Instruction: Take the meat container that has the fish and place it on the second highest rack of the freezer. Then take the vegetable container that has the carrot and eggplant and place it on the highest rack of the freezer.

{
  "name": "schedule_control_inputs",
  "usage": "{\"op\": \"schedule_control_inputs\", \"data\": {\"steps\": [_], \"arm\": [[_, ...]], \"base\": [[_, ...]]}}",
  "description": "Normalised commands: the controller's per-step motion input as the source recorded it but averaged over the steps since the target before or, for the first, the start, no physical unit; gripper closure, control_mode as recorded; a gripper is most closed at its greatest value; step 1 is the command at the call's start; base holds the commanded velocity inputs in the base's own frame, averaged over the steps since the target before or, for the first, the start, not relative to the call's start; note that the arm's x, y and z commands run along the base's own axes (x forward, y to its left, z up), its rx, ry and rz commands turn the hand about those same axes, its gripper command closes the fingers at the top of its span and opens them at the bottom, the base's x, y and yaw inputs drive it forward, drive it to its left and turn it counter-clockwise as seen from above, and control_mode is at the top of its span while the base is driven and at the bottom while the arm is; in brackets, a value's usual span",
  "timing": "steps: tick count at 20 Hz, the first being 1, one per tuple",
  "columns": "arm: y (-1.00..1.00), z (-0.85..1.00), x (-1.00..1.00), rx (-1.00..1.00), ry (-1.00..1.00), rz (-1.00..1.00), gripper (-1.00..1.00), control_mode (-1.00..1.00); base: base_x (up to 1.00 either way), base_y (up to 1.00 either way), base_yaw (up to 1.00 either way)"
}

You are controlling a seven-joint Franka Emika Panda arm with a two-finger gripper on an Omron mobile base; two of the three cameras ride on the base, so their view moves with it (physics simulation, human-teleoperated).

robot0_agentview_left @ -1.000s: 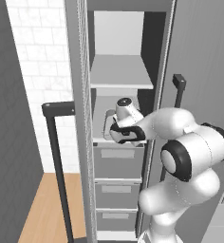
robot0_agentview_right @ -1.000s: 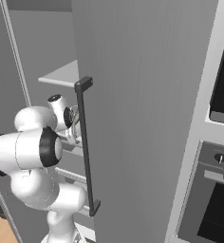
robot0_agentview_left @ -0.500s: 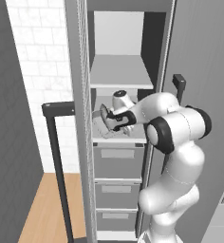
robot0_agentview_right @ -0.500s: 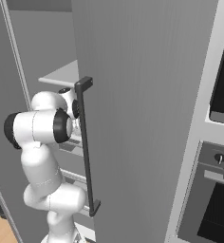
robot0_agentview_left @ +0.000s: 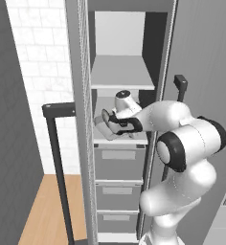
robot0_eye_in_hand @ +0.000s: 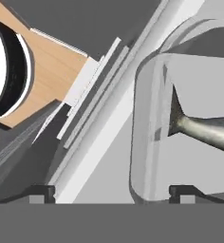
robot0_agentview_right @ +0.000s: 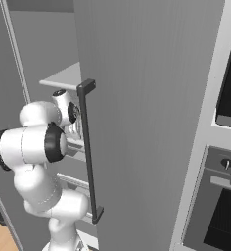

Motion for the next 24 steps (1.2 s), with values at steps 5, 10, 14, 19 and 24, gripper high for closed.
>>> {"op": "schedule_control_inputs", "data": {"steps": [5, 10, 14, 19, 24], "arm": [[0.0, 0.76, -1.0, 0.0, -0.08, 0.17, -1.0, -1.0], [0.0, 0.7, -0.9, 0.0, 0.01, -0.02, -1.0, -1.0], [0.0, 0.44, -0.7, 0.0, 0.04, -0.16, -1.0, -1.0], [0.03, 0.4, -0.77, 0.0, 0.05, -0.08, -1.0, -1.0], [0.0, 0.5, -0.62, 0.03, 0.19, -0.07, -1.0, -1.0]], "base": [[0.0, 0.0, 0.0], [0.0, 0.0, 0.0], [0.0, 0.0, 0.0], [0.0, 0.0, 0.0], [0.0, 0.0, 0.0]]}}
